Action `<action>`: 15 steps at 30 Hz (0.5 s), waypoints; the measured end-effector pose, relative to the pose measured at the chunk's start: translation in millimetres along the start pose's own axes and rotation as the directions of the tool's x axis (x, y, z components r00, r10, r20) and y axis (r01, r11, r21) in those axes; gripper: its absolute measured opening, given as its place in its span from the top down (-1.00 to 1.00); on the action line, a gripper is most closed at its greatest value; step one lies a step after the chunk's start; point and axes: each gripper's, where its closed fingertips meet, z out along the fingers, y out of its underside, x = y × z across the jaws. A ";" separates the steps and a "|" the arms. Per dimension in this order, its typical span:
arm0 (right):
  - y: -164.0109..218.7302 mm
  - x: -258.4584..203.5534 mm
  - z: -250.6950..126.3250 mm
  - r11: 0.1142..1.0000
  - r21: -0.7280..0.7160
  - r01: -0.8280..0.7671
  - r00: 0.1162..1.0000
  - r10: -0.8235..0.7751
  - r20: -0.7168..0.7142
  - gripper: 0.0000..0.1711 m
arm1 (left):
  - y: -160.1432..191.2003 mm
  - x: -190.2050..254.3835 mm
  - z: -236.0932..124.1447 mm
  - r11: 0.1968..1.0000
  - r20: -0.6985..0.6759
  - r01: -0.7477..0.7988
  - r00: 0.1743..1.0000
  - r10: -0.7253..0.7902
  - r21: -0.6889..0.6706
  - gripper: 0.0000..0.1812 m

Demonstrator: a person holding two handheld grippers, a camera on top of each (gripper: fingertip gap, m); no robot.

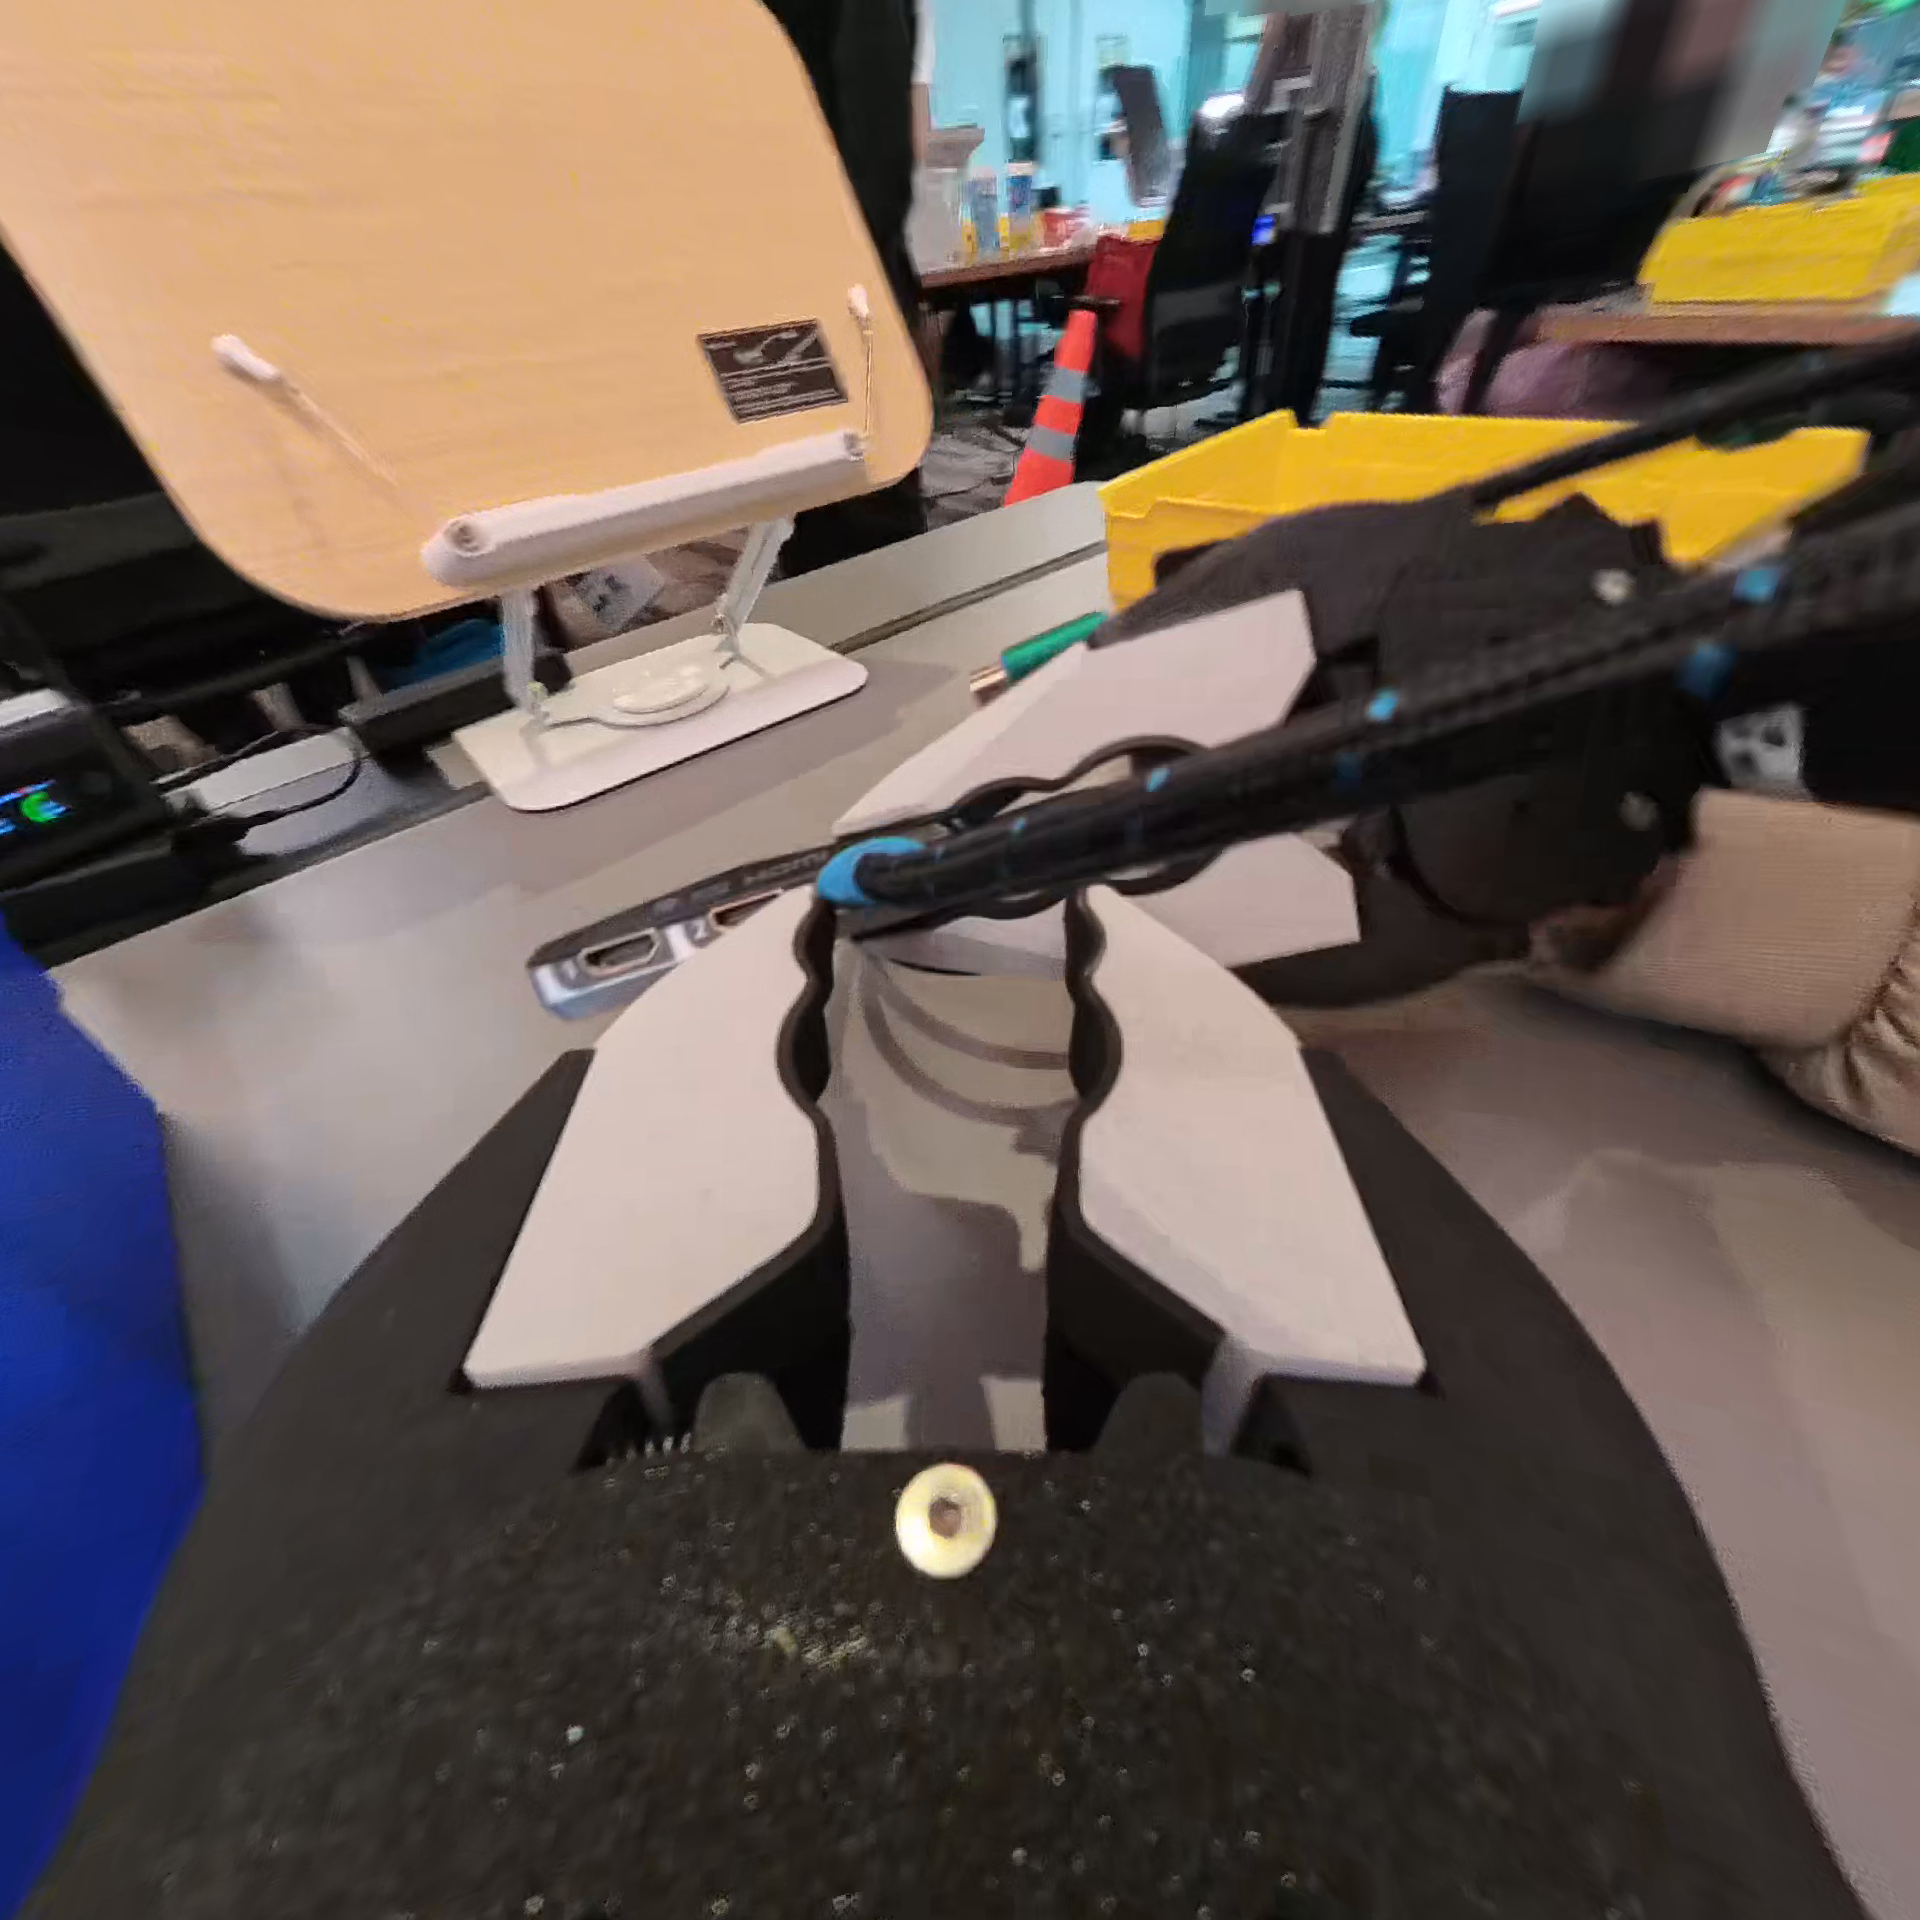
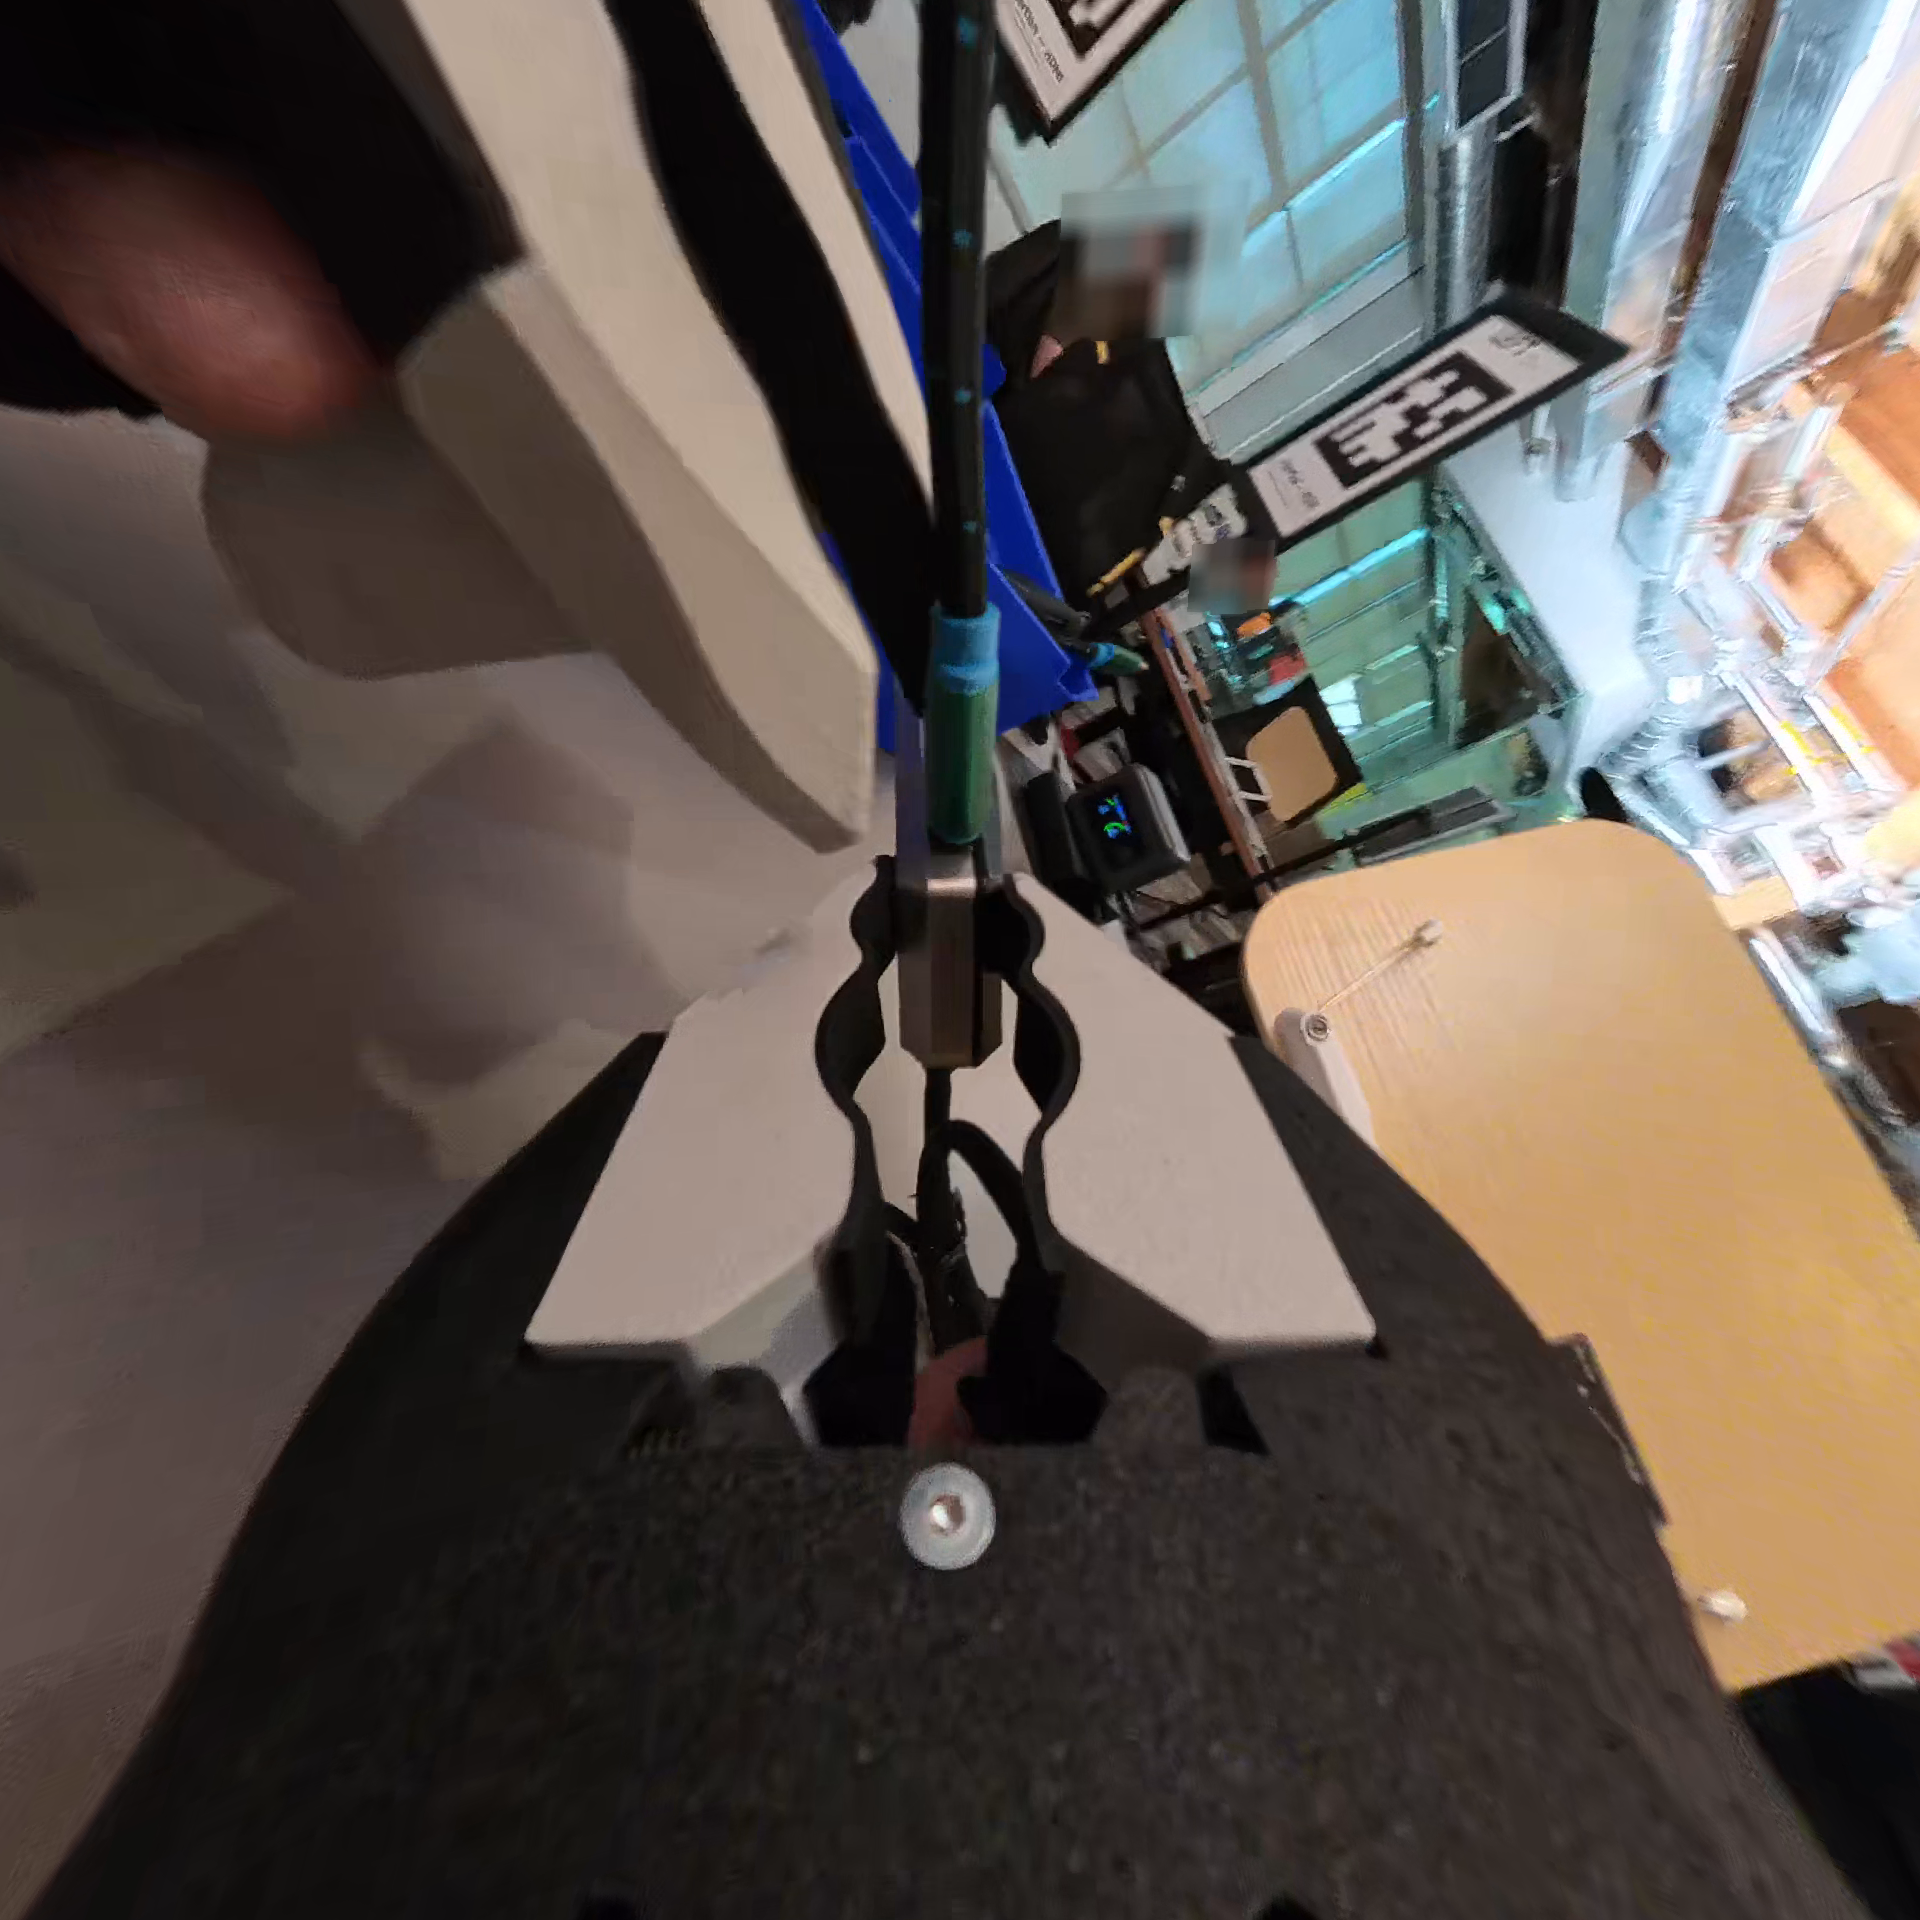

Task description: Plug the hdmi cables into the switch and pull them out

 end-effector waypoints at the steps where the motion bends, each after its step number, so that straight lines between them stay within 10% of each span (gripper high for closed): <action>1: 0.4 1.0 1.2 1.000 0.000 -0.003 1.000 0.003 -0.019 0.80 | -0.4 -3.5 1.2 1.000 0.030 0.005 1.000 -0.005 0.000 0.56; 15: 13.3 -20.3 3.7 0.993 -0.060 0.106 0.994 -0.107 -0.023 0.79 | 19.8 -12.3 20.1 0.994 0.098 0.009 0.995 0.002 -0.109 0.80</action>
